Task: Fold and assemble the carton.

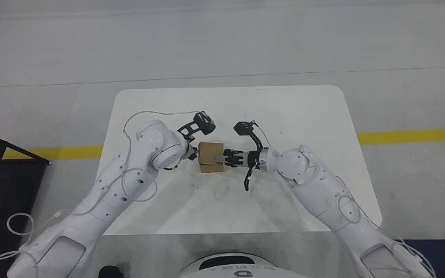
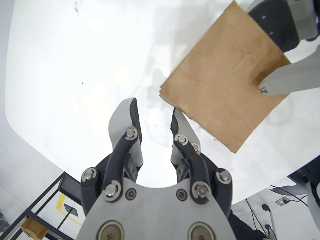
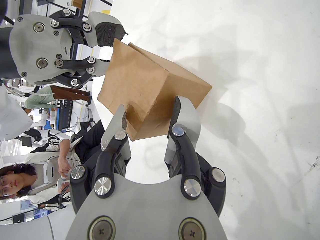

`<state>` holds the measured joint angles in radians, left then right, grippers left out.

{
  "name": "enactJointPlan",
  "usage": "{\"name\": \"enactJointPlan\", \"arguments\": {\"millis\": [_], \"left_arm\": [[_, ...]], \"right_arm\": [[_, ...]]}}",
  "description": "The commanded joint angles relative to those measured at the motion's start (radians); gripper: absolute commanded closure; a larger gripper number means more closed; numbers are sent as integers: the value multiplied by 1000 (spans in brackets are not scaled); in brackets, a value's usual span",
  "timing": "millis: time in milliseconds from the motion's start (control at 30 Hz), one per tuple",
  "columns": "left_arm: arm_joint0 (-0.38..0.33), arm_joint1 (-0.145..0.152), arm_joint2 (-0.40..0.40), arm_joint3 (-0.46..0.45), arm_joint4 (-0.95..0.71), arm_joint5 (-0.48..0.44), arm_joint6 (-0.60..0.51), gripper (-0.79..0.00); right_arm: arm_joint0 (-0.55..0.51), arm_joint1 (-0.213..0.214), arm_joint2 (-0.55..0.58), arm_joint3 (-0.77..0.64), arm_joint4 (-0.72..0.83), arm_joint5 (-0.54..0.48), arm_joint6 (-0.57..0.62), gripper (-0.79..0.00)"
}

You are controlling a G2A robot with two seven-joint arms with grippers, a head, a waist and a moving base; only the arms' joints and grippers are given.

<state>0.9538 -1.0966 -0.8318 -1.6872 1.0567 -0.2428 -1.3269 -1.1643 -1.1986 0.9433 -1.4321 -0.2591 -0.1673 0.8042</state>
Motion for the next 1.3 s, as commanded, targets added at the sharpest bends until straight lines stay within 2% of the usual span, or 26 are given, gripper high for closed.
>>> {"name": "enactJointPlan", "arguments": {"millis": [0,400,667,1267], "left_arm": [[3,2,-11,-1,-3,3,3,-357],[28,18,-98,-49,-72,-11,-16,-366],[40,16,-82,-62,-57,-9,-1,-357],[17,-1,-27,-60,-23,16,0,-345]], "right_arm": [[0,0,0,0,0,0,0,-357],[-8,3,6,-13,2,-8,-14,-351],[-14,5,11,-24,4,-15,-13,-345],[-7,6,-2,-24,-7,-14,9,-339]]}}
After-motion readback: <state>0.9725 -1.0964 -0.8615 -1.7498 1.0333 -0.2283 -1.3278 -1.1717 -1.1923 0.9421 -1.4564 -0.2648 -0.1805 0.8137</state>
